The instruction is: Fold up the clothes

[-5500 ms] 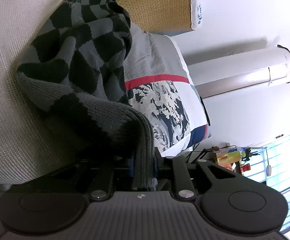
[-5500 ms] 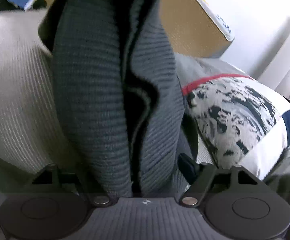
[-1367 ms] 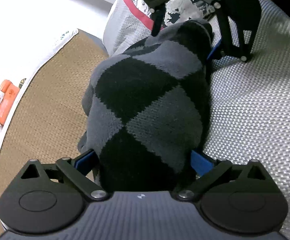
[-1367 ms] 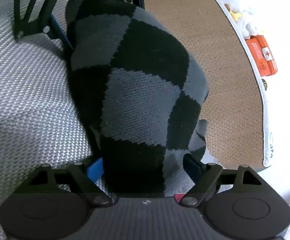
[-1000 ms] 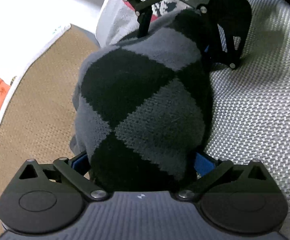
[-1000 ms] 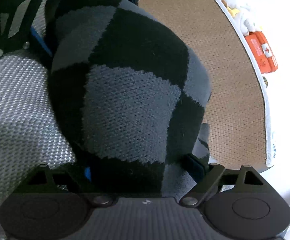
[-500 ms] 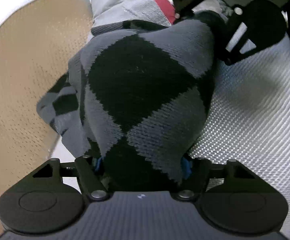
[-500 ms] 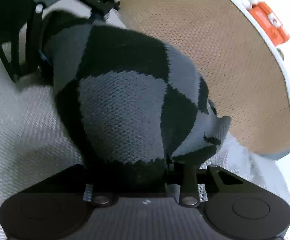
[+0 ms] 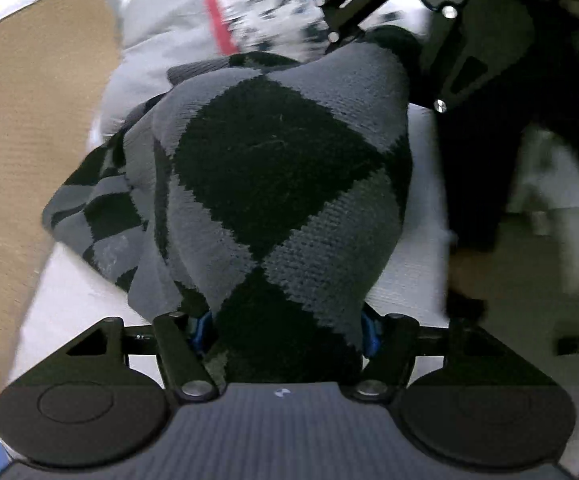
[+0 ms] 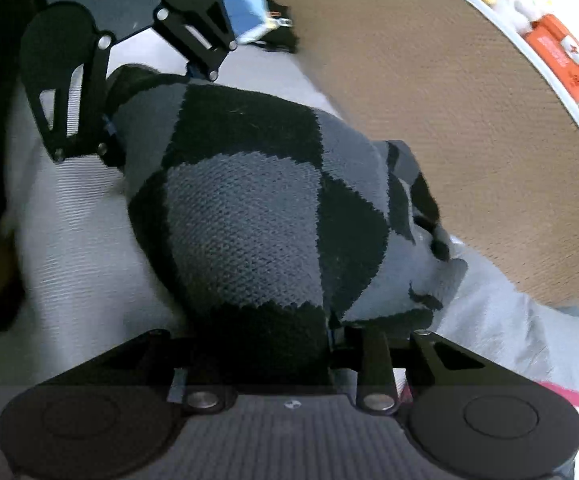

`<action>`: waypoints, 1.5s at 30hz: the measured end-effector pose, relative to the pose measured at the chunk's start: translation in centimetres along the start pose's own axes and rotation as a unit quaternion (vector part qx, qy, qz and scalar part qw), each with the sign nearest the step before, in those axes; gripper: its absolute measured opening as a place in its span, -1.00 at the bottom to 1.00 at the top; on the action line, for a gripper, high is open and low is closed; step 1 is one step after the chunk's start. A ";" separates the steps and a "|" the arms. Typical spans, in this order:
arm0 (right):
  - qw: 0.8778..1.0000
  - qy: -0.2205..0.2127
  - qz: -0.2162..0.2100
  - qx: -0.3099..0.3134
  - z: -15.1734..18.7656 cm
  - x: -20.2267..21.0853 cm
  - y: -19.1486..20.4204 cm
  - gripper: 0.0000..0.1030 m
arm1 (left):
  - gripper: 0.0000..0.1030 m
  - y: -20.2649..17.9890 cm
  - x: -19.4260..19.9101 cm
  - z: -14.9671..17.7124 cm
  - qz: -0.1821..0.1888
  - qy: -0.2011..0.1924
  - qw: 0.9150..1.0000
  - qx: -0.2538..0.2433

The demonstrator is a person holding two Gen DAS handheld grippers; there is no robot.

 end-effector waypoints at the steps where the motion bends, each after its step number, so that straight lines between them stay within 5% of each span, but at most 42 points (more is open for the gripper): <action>1: 1.000 0.003 -0.014 0.006 0.0 1.1 0.4 -0.36 | 0.33 -0.8 0.9 0.2 0.017 0.001 1.000 0.000; 6: 0.996 0.014 -0.085 0.008 0.0 5.9 0.5 -0.35 | 0.33 -0.8 3.7 -0.7 0.061 -0.005 0.998 -0.003; 15: 0.985 0.044 -0.156 -0.055 0.4 7.7 0.4 -0.32 | 0.34 5.0 4.9 -3.4 0.112 0.003 0.993 0.024; 24: 0.966 0.063 -0.246 -0.051 -1.1 4.3 -4.0 -0.20 | 0.45 12.7 0.9 -4.8 0.149 0.031 0.985 0.082; 32: 0.930 0.052 -0.341 -0.130 -1.5 -1.0 -11.0 -0.17 | 0.44 19.2 -0.8 -6.1 0.168 0.022 0.976 0.139; 39: 0.908 0.047 -0.370 -0.190 -1.9 -4.8 -16.2 -0.14 | 0.43 25.3 -3.4 -6.3 0.134 0.016 0.968 0.211; 45: 0.895 0.049 -0.384 -0.221 -2.4 -8.7 -18.9 -0.14 | 0.22 30.5 -5.1 -5.4 0.043 0.005 0.955 0.293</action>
Point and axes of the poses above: each gripper's, at about its wrist camera, not at the fingertips, and x roughly against the way its jaws point, y to its left, z to its underside, the point moved 4 cm from there along -x, roughly the way its jaws point, and after that the axes turned 3 degrees about x, right-handed, at the moved point
